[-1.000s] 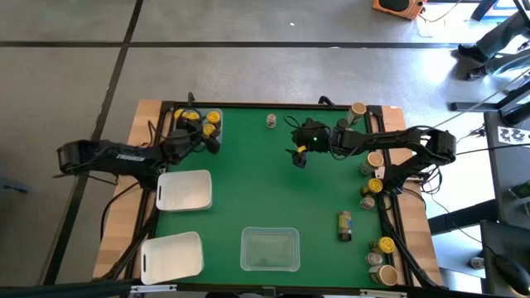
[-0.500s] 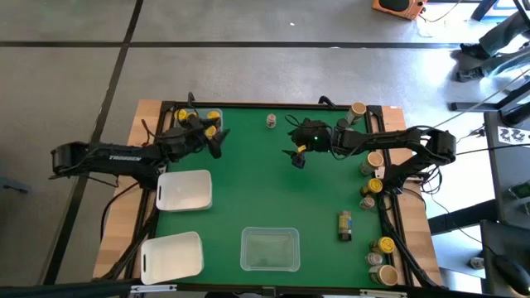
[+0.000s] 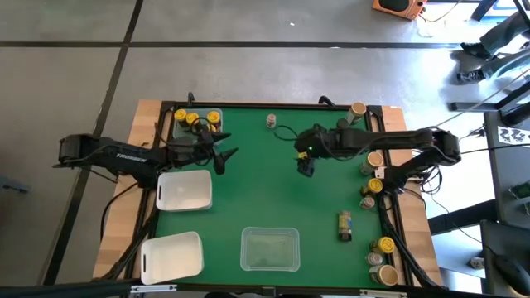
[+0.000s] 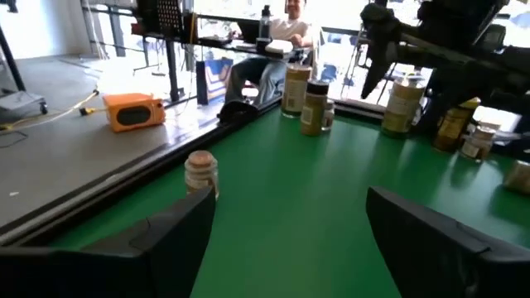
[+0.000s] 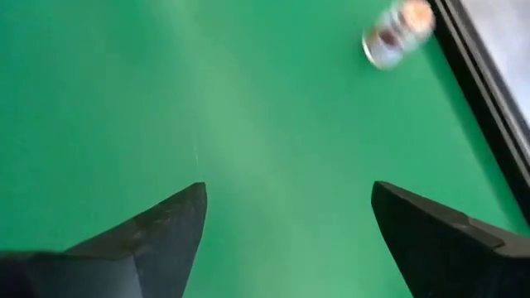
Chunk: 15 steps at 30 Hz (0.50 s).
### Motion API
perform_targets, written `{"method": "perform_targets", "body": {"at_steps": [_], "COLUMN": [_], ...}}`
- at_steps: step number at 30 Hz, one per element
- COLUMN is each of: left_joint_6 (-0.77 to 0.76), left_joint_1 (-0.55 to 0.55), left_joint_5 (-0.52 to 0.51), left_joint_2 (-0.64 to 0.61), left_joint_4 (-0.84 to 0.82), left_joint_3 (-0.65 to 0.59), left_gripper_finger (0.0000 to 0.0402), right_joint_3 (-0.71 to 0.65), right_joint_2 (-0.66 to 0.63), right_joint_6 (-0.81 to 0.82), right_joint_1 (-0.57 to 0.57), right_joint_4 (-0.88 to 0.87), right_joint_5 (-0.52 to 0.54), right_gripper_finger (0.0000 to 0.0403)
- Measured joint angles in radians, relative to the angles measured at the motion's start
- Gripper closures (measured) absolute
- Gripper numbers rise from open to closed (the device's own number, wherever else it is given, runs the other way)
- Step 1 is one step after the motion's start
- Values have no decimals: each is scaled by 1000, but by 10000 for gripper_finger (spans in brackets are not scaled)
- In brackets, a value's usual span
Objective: Sort spices by type
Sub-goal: Put the yellow spice bottle into the top transparent bin
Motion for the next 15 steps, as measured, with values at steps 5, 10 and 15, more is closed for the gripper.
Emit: {"method": "perform_targets", "body": {"at_steps": [5, 10, 15], "left_joint_6": [5, -4, -8], "left_joint_1": [0, -1, -1], "left_joint_5": [0, 0, -1], "left_joint_2": [0, 0, 0], "left_joint_4": [3, 3, 3], "left_joint_3": [0, 0, 0], "left_gripper_finger": [90, 90, 90], "right_joint_3": [120, 204, 211], "right_joint_2": [0, 0, 0], "right_joint_6": [266, 492, 597], "right_joint_1": [69, 128, 175], "right_joint_4": [-347, -687, -910], "right_joint_5": [25, -15, -82], "right_gripper_finger": [63, 63, 63]}}
